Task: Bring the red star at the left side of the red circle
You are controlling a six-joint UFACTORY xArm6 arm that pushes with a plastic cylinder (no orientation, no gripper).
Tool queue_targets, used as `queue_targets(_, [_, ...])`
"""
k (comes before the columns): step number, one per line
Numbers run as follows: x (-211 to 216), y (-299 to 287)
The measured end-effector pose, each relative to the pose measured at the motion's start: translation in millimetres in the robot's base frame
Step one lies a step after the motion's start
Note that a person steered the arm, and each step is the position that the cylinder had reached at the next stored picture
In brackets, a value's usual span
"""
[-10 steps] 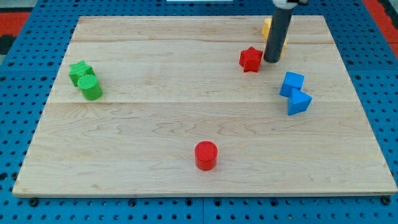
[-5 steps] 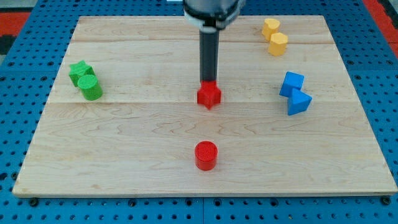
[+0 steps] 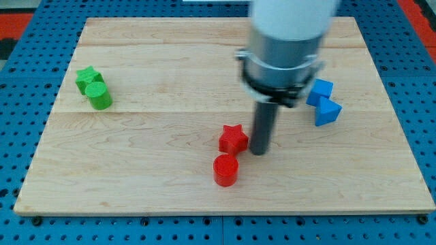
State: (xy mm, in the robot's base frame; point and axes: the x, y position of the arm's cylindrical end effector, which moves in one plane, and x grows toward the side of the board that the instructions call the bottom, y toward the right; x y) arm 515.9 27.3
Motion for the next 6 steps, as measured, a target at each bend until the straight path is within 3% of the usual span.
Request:
queue_targets(1, [-29,-78])
queue_targets(2, [-63,-52])
queue_targets(3, [-109,-95])
queue_targets(4, [-59,-62])
queue_targets(5, [-62,-45])
queue_targets(6, [-94,-82])
